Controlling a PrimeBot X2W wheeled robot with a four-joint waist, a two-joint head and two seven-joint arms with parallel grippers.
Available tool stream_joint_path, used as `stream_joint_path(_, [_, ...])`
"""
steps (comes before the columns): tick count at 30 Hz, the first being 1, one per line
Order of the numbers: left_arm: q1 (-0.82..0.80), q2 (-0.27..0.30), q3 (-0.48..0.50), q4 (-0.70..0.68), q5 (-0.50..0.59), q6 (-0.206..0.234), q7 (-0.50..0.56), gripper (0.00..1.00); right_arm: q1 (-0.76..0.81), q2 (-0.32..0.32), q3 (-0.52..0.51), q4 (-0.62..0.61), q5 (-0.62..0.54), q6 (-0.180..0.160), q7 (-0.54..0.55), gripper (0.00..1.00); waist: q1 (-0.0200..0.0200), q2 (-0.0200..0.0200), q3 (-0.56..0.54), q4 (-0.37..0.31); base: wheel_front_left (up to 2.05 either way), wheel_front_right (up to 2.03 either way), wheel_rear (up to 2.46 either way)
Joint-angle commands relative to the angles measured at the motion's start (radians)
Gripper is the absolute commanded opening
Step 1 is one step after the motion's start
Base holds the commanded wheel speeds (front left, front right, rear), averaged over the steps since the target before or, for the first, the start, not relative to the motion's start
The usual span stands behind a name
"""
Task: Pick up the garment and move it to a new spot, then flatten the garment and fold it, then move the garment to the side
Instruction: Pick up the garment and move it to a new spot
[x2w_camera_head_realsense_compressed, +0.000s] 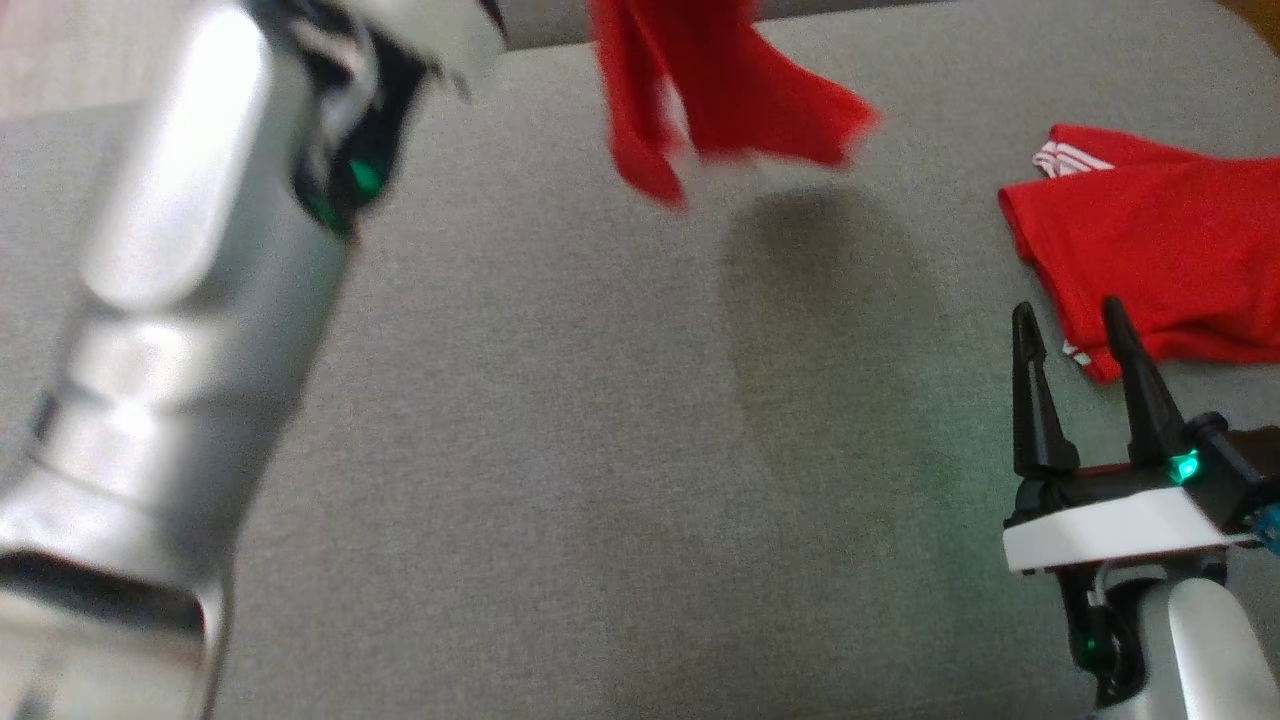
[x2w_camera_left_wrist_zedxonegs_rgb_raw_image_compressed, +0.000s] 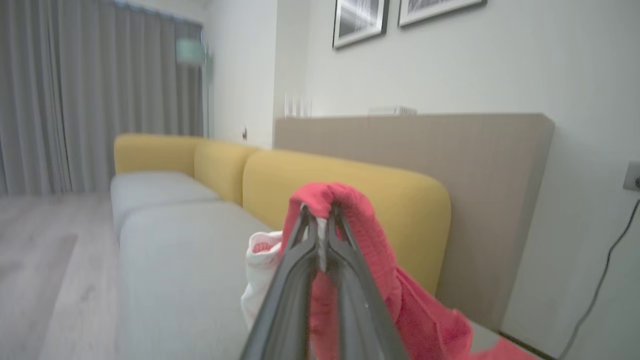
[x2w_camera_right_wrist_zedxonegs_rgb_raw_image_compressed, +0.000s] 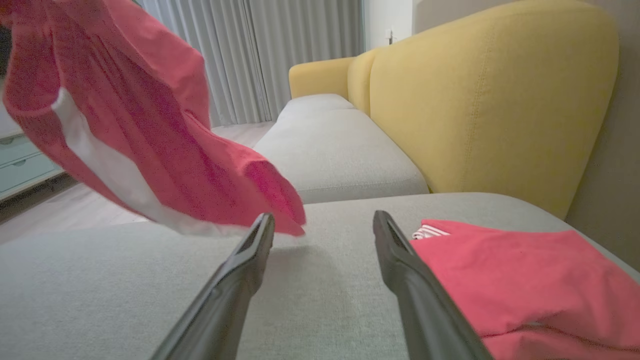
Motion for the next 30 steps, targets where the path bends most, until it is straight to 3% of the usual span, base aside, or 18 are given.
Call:
stream_joint_path(1, [0.056, 0.034, 0.011, -0.030, -0.011, 0.011, 0.002, 0.00, -0.013, -0.002, 0.015, -0.025, 0.009, 0.008, -0.016, 1.00, 0.0002, -0.0001, 0.024, -0.017, 0.00, 0.00, 0.00])
stream_joint_path(9, [0.399, 0.064, -0.045, 0.077, -0.003, 0.044, -0.089, 0.00, -0.034, -0.001, 0.012, 0.000, 0.017, 0.008, -0.037, 1.00, 0.0002, -0.0001, 0.074, -0.039, 0.00, 0.00, 0.00])
stream_joint_path(16, [0.493, 0.071, -0.048, 0.236, 0.021, 0.074, -0.204, 0.00, -0.056, -0.001, 0.002, 0.019, 0.010, 0.008, -0.044, 1.00, 0.0002, -0.0001, 0.098, -0.033, 0.00, 0.00, 0.00])
stream_joint_path(17, [0.492, 0.069, -0.050, 0.251, 0.028, 0.077, -0.221, 0.23, -0.057, -0.001, 0.001, 0.023, 0.009, 0.008, -0.045, 1.00, 0.0002, -0.0001, 0.099, -0.029, 0.00, 0.00, 0.00])
stream_joint_path(19, [0.488, 0.060, -0.048, 0.275, 0.033, 0.080, -0.255, 1.00, -0.060, -0.001, 0.001, 0.031, 0.008, 0.008, -0.046, 1.00, 0.0002, -0.0001, 0.097, -0.022, 0.00, 0.00, 0.00])
stream_joint_path(30, [0.493, 0.029, -0.020, 0.237, 0.064, 0.103, -0.343, 1.00, -0.063, -0.001, -0.023, 0.047, -0.023, 0.008, -0.040, 1.00, 0.0002, -0.0001, 0.032, 0.029, 0.00, 0.00, 0.00])
